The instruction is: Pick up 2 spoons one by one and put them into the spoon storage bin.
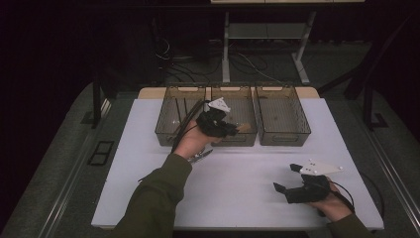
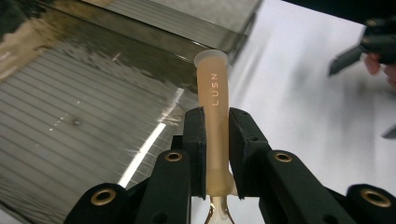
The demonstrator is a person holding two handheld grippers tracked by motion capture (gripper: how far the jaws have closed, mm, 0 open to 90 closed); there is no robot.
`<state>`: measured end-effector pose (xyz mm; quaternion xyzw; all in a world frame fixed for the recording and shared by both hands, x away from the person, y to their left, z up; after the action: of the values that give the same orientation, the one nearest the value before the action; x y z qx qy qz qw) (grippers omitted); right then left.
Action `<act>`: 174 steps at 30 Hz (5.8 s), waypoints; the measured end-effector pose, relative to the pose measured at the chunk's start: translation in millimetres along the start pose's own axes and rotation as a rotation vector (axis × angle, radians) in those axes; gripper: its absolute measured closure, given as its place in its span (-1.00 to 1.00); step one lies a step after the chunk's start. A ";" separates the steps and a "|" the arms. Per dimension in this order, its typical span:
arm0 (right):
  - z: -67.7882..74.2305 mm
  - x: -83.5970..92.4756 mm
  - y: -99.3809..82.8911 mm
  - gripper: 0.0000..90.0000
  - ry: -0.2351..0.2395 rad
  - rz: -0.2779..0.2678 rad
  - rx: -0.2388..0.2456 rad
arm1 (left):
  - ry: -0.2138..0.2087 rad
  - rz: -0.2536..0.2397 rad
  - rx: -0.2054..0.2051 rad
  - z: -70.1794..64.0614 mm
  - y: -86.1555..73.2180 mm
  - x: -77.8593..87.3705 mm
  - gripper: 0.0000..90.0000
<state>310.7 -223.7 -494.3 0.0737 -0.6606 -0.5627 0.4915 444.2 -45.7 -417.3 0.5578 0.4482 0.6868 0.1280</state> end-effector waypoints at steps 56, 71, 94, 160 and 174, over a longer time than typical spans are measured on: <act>1.9 -2.2 -1.0 -0.79 0.006 0.011 0.006 | 0.133 -0.084 0.102 17.4 -26.7 45.9 -0.09; 1.3 -2.7 -1.6 -0.79 0.003 0.014 0.002 | 0.204 -0.086 0.159 23.9 -99.1 88.4 -0.01; 1.1 -3.2 -1.8 -0.79 0.000 0.012 0.006 | 0.267 0.066 0.283 63.0 -175.3 67.9 0.09; 1.2 -3.1 -1.6 -0.79 0.000 0.013 0.008 | 0.186 0.083 0.135 42.5 -170.8 64.2 0.87; 1.2 -2.9 -1.5 -0.79 0.002 0.012 0.006 | 0.195 0.113 0.111 41.1 -171.2 61.7 0.94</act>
<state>310.6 -221.5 -497.0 0.0717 -0.6625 -0.5575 0.4952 403.6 112.3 -508.0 0.5192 0.4637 0.7178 0.0137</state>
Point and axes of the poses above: each handheld gripper's, and its own axes: x roughly backward along the jaws, y roughly out of its top, z roughly to its left, the point moved 10 cm from there along -x, roughly forward along the jaws, and after that the axes turned 6 degrees about y, right-handed, at the moved point
